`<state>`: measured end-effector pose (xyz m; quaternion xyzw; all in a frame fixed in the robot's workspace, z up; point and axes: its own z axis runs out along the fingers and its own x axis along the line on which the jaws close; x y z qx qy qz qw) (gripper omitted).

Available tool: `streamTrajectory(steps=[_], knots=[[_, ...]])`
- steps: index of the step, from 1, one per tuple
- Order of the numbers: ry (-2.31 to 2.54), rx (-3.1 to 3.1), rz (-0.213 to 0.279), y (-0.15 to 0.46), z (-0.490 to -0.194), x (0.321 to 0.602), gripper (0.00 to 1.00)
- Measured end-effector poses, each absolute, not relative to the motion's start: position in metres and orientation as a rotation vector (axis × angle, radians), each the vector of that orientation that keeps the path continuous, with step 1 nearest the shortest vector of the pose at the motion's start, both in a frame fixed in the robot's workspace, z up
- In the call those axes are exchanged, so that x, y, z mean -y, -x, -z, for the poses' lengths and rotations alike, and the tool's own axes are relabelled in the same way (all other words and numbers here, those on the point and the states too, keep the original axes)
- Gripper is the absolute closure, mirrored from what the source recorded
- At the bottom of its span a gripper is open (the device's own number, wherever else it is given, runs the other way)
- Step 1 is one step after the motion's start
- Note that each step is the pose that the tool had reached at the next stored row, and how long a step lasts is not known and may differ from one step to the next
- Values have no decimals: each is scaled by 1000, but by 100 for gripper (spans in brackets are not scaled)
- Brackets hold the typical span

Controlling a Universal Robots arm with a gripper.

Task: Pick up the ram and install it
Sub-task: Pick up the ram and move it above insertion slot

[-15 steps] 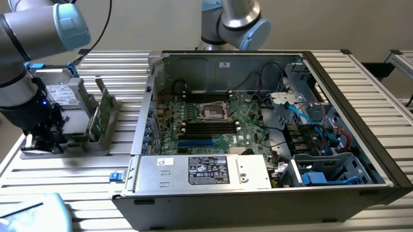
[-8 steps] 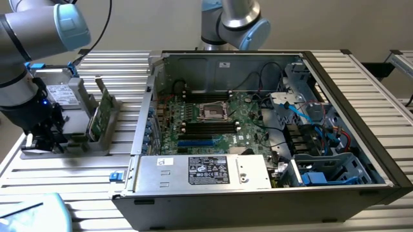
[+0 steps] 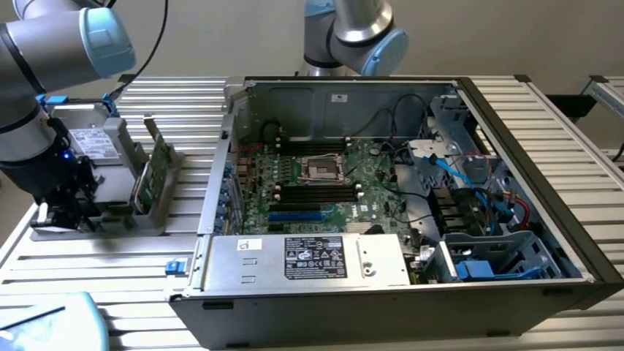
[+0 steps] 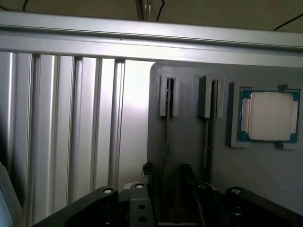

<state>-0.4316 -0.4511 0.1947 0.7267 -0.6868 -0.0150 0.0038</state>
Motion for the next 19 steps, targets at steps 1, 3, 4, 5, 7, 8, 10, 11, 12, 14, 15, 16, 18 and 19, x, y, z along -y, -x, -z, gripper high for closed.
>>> streamTrajectory(steps=[1,3,4,5,7,8,10,11,12,14,15,16,18,19], knots=[[-2277,2152,47,432,-195,451,63],[-2277,2152,47,432,-195,451,63],[-2277,2152,47,432,-195,451,63],[-2277,2152,47,432,-195,451,63],[-2277,2152,47,432,-194,451,63],[-2277,2152,47,432,-194,451,63],[-2277,2153,47,432,-193,451,63],[-2277,2153,47,432,-193,451,63],[-2277,2153,47,432,-193,451,63],[-2277,2153,47,433,-193,451,63],[-2277,2153,47,433,-193,450,63],[-2276,2153,47,434,-193,450,63],[-2277,2153,47,434,-193,450,63],[-2277,2153,47,434,-193,450,63]])
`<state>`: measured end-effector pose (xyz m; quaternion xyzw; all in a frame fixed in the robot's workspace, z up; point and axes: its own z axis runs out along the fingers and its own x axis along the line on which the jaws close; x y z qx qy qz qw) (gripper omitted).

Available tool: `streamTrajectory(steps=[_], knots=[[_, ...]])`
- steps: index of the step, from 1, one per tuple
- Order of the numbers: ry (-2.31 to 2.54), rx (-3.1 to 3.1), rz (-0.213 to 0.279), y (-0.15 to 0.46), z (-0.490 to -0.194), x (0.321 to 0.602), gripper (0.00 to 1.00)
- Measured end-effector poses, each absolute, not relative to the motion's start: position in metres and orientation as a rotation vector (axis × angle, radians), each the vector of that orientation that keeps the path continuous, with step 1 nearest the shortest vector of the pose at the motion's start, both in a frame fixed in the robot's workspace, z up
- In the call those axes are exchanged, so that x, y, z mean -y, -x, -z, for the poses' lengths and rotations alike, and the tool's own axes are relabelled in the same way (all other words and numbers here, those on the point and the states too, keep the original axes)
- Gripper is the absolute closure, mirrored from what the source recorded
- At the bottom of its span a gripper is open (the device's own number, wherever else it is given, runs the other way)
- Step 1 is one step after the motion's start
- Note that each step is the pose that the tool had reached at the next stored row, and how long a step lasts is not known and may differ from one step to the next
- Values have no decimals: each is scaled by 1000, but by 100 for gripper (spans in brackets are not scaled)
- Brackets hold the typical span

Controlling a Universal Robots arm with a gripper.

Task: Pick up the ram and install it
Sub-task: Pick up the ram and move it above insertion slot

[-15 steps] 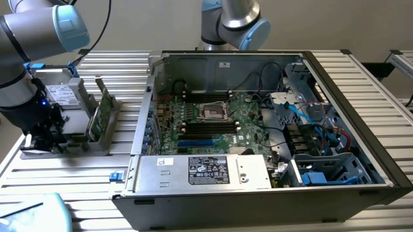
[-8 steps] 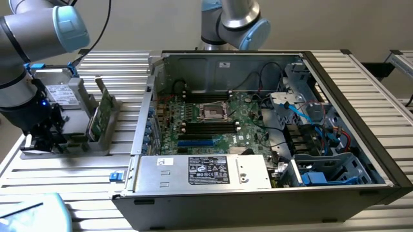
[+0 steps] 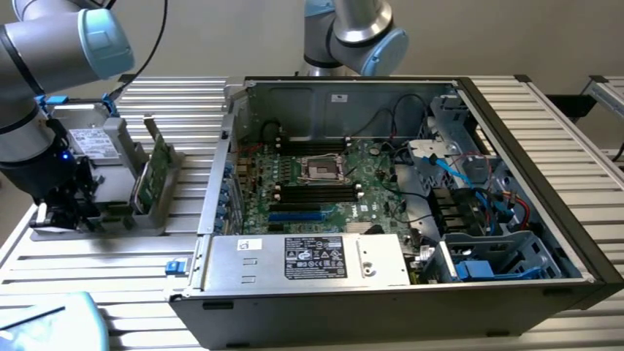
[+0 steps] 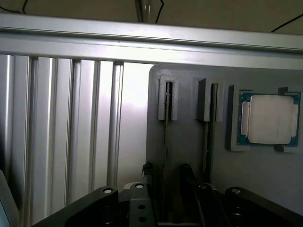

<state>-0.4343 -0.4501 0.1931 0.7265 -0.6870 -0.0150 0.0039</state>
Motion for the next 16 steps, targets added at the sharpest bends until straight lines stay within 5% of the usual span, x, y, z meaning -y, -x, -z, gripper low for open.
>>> streamTrajectory(steps=[5,9,16], knots=[[-2277,2153,47,435,-193,450,65],[-2277,2153,47,435,-193,450,84],[-2277,2153,47,436,-193,450,86]])
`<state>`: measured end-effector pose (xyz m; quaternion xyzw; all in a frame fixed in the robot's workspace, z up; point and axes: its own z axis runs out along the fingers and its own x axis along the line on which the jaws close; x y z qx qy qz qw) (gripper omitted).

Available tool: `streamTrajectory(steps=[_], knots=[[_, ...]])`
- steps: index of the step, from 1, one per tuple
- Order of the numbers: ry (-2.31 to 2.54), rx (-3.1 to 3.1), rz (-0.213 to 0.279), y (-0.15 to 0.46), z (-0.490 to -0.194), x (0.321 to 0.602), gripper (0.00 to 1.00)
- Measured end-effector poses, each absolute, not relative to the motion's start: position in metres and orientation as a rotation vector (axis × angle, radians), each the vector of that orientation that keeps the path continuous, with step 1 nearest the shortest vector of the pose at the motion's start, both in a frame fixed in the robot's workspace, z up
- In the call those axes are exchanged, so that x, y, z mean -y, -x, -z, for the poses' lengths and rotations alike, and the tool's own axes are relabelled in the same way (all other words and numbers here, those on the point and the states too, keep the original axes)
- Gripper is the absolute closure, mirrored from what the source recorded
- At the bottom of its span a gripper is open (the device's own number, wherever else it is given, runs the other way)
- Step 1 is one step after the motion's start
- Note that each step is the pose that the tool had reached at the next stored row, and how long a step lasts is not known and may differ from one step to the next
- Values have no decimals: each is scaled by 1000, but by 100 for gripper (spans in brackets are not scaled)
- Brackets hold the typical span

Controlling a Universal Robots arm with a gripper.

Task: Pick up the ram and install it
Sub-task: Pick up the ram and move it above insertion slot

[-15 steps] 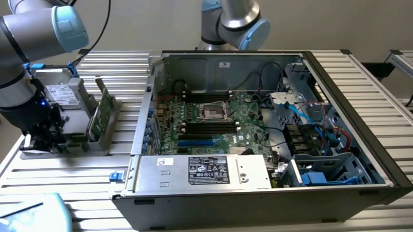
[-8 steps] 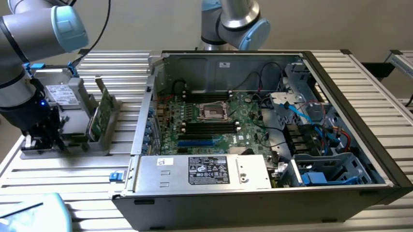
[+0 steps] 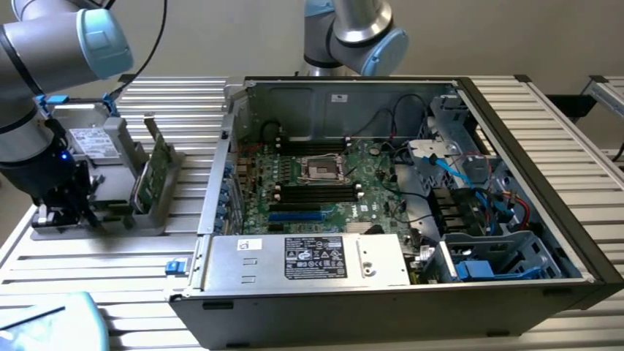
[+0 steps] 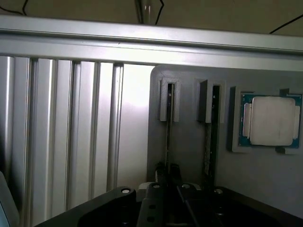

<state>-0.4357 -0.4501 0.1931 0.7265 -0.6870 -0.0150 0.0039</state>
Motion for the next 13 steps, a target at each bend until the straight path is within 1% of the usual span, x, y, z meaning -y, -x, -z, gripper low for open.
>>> streamTrajectory(steps=[9,13], knots=[[-2277,2153,47,436,-193,450,86],[-2277,2153,51,435,-200,451,86]])
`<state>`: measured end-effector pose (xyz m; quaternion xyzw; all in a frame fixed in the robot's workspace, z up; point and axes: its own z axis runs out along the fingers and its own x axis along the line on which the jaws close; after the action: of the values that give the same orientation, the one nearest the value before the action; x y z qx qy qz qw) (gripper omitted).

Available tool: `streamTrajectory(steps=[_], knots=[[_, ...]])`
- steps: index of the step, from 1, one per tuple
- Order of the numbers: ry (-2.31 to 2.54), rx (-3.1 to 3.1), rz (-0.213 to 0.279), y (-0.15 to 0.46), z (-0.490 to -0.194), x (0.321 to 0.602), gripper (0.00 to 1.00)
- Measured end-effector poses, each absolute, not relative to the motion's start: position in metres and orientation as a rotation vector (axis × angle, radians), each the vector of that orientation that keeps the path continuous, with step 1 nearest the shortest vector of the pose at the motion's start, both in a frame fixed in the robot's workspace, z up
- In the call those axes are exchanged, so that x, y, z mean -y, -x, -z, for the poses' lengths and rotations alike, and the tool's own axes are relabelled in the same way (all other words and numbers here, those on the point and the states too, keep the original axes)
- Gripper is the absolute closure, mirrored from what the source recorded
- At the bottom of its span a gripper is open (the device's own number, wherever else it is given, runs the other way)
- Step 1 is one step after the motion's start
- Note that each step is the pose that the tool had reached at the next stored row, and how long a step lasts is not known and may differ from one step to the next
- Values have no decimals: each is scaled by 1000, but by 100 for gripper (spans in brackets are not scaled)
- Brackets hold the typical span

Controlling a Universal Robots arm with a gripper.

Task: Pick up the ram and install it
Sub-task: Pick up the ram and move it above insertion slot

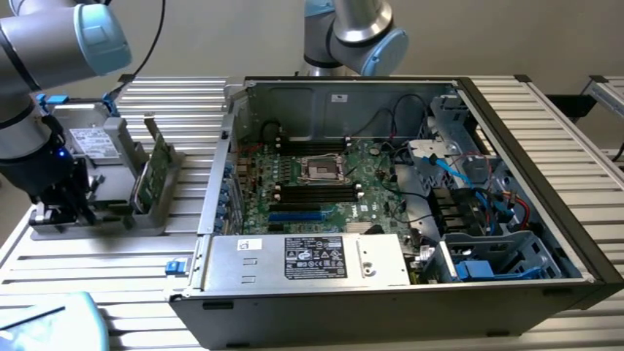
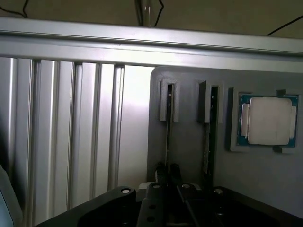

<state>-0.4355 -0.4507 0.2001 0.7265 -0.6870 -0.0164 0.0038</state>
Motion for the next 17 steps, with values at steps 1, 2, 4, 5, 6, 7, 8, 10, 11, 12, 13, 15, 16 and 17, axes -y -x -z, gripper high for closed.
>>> streamTrajectory(steps=[1,2,4,5,6,7,8,10,11,12,13,15,16,17], knots=[[-2277,2153,53,435,-202,451,86],[-2277,2154,55,435,-204,451,86],[-2278,2154,58,435,-208,451,86],[-2278,2154,59,435,-210,451,86],[-2278,2154,61,434,-213,451,86],[-2278,2154,61,434,-215,451,86],[-2279,2155,63,434,-218,451,86],[-2279,2155,65,434,-223,451,86],[-2279,2155,66,434,-225,451,86],[-2280,2156,67,434,-229,451,86],[-2280,2156,68,434,-232,451,86],[-2280,2156,70,433,-239,451,86],[-2280,2156,71,433,-243,451,86],[-2280,2156,72,433,-246,451,86]])
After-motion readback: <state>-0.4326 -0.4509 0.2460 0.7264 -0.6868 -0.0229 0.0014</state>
